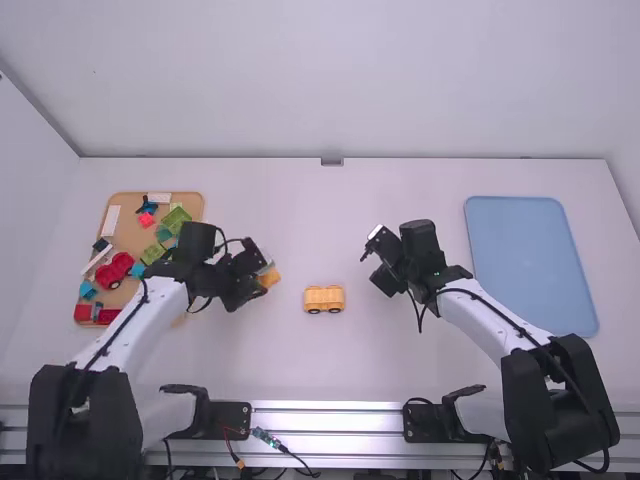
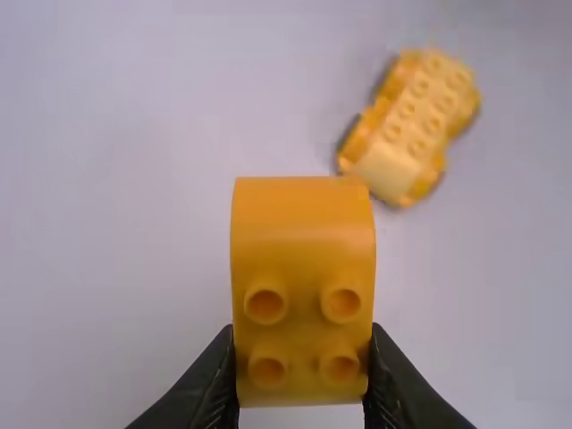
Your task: Assemble lego blocks to make yellow taxi
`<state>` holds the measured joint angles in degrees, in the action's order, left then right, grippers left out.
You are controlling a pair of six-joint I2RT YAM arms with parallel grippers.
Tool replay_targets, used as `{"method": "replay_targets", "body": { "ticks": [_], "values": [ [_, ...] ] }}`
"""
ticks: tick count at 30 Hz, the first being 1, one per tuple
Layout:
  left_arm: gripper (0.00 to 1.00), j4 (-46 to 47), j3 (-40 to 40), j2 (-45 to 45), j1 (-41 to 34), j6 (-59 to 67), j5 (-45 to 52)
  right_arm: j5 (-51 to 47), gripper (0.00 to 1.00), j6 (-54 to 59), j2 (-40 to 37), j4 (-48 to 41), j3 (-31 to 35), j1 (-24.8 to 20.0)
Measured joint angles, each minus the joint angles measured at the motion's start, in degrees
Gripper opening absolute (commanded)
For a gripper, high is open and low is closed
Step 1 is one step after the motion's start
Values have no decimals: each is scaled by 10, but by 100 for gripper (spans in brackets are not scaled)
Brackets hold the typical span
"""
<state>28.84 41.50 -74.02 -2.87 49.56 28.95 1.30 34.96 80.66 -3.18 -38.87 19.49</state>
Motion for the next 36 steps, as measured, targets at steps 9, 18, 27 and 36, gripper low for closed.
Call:
{"method": "replay_targets", "body": {
  "ticks": [9,18,27,36],
  "values": [
    [1,-57,1,-114,-64,90,-91,31,99,1,0,0,0,0],
    [2,-25,53,-203,-95,168,-138,182,99,57,0,-9,2,-24],
    [1,-39,58,-204,-95,210,-136,400,99,204,72,85,52,-70],
    [4,-22,53,-204,-95,257,-120,488,99,235,165,198,80,-69]
  ]
}}
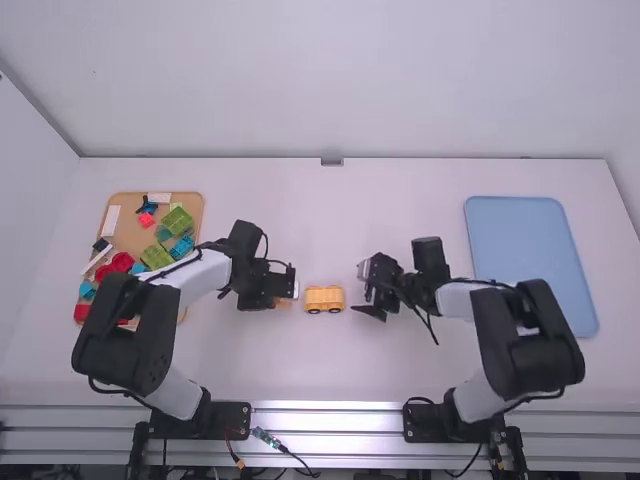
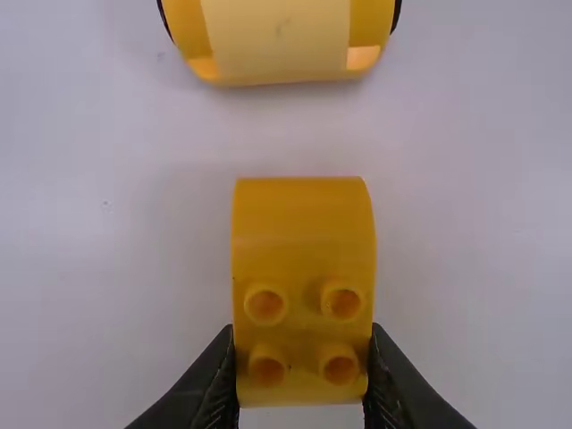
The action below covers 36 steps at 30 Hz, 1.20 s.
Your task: Assemble lego blocks to make yellow taxi
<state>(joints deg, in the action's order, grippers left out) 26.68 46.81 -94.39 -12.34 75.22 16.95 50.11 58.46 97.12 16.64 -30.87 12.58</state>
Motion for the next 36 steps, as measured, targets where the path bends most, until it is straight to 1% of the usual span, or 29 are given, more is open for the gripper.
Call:
{"method": "replay_targets", "body": {
  "ticks": [1,3,10,15,17,19,22,24,26,27,28,29,30,36],
  "values": [
    [6,-1,0,0,0,3,2,7,99,-4,13,24,5,7],
    [8,-2,0,0,0,5,5,14,99,-6,23,45,9,15],
    [6,-20,-3,0,0,-7,6,23,99,-14,55,84,12,56],
    [8,-36,-20,0,1,-9,5,26,99,-20,84,126,12,63],
    [10,-42,-27,0,1,-9,6,28,99,-40,106,174,13,60],
    [11,-48,-32,0,1,-11,6,29,99,-57,120,204,13,59],
    [22,-51,-38,0,1,-15,6,30,99,-85,138,233,13,61],
    [25,-53,-40,0,1,-22,6,30,99,-91,143,236,13,64],
    [31,-63,-41,0,1,-35,6,30,99,-93,149,236,13,72],
    [35,-68,-41,0,1,-42,6,29,99,-94,151,234,13,76],
    [36,-69,-41,0,1,-43,6,30,99,-96,152,233,13,77],
    [62,-69,-41,0,1,-46,6,30,99,-99,154,232,12,80],
    [100,-70,-41,0,1,-47,6,30,99,-101,155,232,13,81],
    [99,-79,-41,0,1,-58,6,31,99,-116,155,232,7,88]
  ]
}}
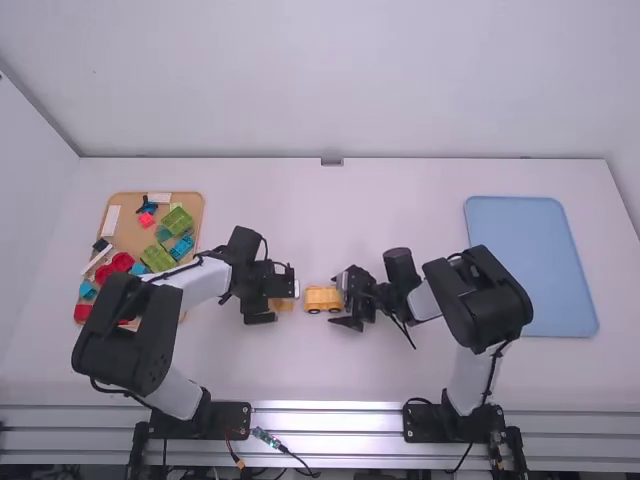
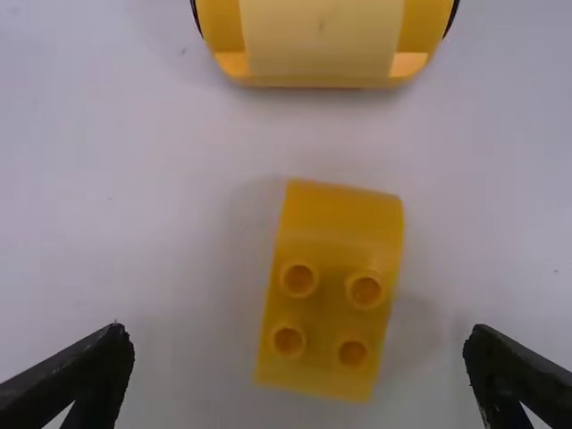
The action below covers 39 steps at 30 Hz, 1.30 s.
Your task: Assemble lego blocks to make yellow taxi
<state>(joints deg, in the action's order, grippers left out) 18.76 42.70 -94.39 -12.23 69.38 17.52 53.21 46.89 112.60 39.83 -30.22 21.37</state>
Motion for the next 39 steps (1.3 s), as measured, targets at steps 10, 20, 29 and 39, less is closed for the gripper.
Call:
{"method": "replay_targets", "body": {
  "ticks": [10,20,29,39],
  "values": [
    [99,-30,0,0,0,0,0,0,99,-2,0,-2,-1,0],
    [99,-20,-11,0,35,75,95,0,99,-3,0,-10,-2,0],
    [99,-80,-57,0,130,154,274,0,99,-2,0,-10,-2,0],
    [99,-209,-106,-24,131,113,334,0,99,-2,0,-10,-2,0]
  ]
}}
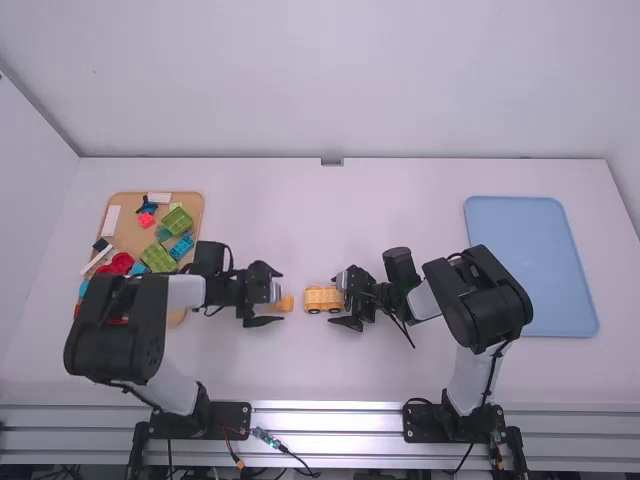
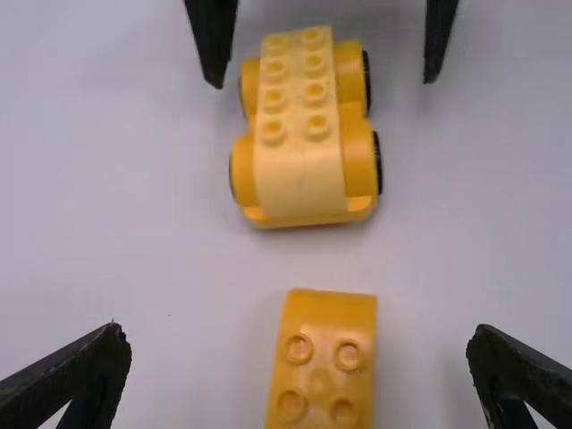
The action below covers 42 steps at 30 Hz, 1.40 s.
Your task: Assemble lego blocks to make yellow taxi
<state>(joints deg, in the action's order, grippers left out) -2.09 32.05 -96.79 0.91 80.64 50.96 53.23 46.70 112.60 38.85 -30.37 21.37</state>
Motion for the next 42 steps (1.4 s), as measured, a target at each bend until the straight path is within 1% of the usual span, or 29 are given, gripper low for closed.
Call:
{"method": "replay_targets", "body": {
  "ticks": [3,4,6,10,12,13,14,18,19,21,22,28,32,35,36,38,40,42],
  "values": [
    [100,-3,0,-17,0,-19,0,0,99,-1,0,0,0,0],
    [97,12,3,-25,0,-23,0,0,99,0,0,0,0,0],
    [86,44,15,-37,0,-30,-3,0,99,-1,0,0,0,0],
    [76,94,52,-48,0,-33,-20,0,99,0,0,0,0,0],
    [76,99,62,-48,0,-33,-22,0,99,0,0,0,0,0],
    [78,98,66,-48,0,-33,-24,0,99,0,0,0,0,0],
    [76,97,68,-48,0,-31,-27,0,99,0,0,0,0,0],
    [76,94,64,-48,0,-20,-38,0,99,-1,0,0,0,0],
    [75,92,61,-48,0,-18,-42,0,99,-1,0,0,0,0],
    [75,91,59,-48,0,-15,-45,0,99,0,0,0,0,0],
    [74,91,58,-48,0,-15,-46,0,99,-1,0,0,0,0],
    [75,90,58,-48,0,-13,-47,0,99,-1,0,0,0,0],
    [72,90,58,-48,0,-13,-47,0,99,-1,0,0,0,0],
    [72,89,52,-48,0,-11,-48,0,99,0,0,0,0,0],
    [74,89,48,-48,0,-11,-49,0,99,0,0,0,0,0],
    [72,89,44,-48,0,-11,-52,0,99,0,0,0,0,0],
    [68,89,42,-48,0,-4,-51,0,99,0,0,0,0,0],
    [65,85,42,-48,0,0,-51,0,99,0,0,0,0,0]
  ]
}}
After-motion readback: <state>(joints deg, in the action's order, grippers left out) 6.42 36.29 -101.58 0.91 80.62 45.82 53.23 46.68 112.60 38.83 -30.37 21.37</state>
